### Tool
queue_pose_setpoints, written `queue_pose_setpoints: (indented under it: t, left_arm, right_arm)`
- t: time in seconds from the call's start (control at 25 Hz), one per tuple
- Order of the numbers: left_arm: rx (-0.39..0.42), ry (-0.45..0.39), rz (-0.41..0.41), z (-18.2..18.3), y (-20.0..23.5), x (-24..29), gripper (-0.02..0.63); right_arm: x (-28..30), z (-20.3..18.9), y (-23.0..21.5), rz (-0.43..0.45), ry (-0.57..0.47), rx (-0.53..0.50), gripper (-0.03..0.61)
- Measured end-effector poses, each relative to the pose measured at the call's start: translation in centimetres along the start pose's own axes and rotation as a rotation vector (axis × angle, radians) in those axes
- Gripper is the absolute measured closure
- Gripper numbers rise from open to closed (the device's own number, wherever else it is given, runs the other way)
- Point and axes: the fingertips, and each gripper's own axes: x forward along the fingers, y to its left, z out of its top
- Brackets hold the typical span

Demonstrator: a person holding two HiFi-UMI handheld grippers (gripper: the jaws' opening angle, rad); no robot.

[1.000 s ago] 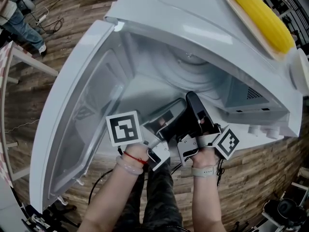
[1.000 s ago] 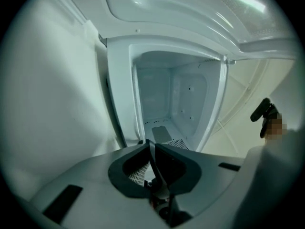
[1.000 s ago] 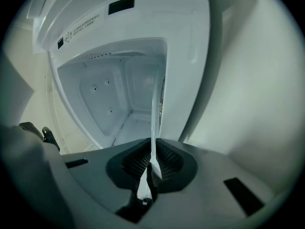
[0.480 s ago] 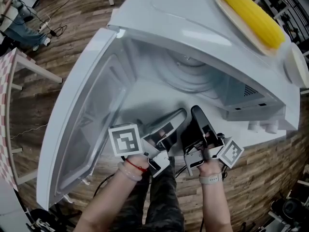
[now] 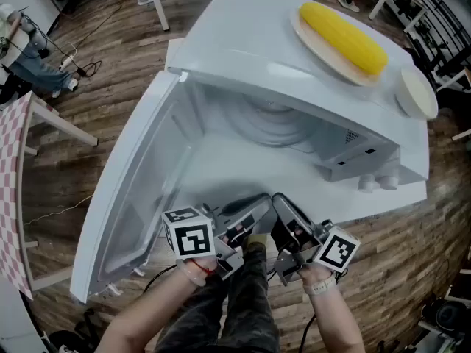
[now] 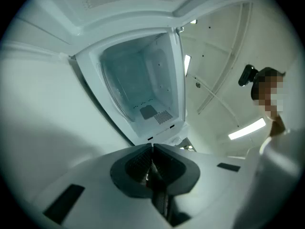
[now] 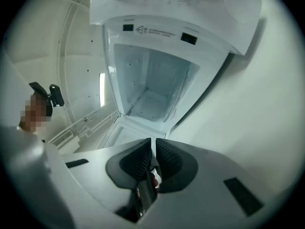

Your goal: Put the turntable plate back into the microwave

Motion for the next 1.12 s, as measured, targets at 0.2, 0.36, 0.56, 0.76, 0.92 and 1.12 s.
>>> queue_pose_setpoints:
  t: [0.2,0.36,0.56,0.76,0.92,1.12]
  left_arm:
    - [0.100,0.036,0.023,-0.9,-1.8,-0.9,0.589]
    - [0.172,0.056,0.057,-1.8,-3.3,-1.8,0.594]
    - [0.320,0.066,0.087,-2.2,-5.4,-2.8,0.597]
    - [0.448,0.083,0.147,-3.2,-7.0,-4.1,0.597]
    - [0.506,0.108,0.158,-3.6,-8.1,-5.1,0.597]
    - [0.577,0.105,0.157,-3.5,-10.5,-5.9,0.597]
  right_arm:
    - [-1.1,-1.2,2.2,-0.023,0.043,-0.100,0.531]
    - [-2.3,-2.4,3.9,-0.063,0.059,-0.217,0.531]
    - [-3.2,-3.1,6.1,-0.121,0.045,-0.393,0.531]
    - [-4.1,-4.1,8.2,-0.185,0.053,-0.591,0.531]
    - [-4.3,-5.0,10.1,-0.217,0.057,-0.727,0.531]
    - [-5.4,-5.7,13.4,-0.225,0.054,-0.894,0.531]
